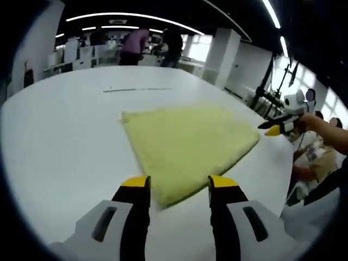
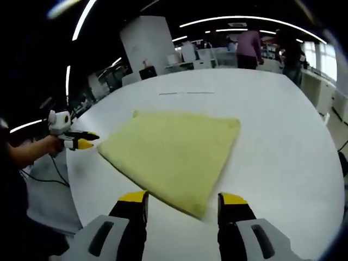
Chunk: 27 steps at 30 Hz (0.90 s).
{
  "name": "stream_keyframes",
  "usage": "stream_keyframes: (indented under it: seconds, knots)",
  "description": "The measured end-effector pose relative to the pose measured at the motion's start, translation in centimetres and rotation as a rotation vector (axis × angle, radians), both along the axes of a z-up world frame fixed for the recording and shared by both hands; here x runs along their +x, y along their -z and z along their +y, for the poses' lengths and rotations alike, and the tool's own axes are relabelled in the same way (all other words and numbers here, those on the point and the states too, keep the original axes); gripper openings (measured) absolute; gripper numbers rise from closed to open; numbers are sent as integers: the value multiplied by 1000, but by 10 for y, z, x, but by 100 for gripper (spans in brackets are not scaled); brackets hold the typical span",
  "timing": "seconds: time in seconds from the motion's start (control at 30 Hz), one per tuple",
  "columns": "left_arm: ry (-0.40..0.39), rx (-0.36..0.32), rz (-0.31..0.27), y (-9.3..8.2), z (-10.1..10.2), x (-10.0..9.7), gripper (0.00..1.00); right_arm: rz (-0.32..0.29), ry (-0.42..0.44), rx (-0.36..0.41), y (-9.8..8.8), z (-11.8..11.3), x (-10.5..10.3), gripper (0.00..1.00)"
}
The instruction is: Fold the garment on the visible template until the final outline fits inside the template.
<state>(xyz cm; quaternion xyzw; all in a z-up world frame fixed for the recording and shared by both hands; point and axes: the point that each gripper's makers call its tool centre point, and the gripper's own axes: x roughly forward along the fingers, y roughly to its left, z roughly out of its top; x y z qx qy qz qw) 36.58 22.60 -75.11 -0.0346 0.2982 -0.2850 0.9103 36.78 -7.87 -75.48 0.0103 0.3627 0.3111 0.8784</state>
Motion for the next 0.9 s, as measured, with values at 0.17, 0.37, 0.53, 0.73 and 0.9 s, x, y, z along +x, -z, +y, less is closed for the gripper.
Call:
stream_keyframes:
  seconds: [0.17,0.37,0.53,0.73,0.9]
  knots:
    - [10,2,-31,-14,-5,0,54,-44,-26,17,-15,9,-3,65]
    - [12,32,-67,-25,-3,-3,67,-96,-43,38,-33,16,-8,79]
    - [4,29,-81,-35,-2,-10,72,-126,-58,41,-43,21,-14,90]
    - [-9,11,-122,-50,-2,-14,82,-147,-64,62,-52,25,-18,97]
    - [0,39,-146,-53,2,-15,91,-169,-62,82,-58,28,-19,99]
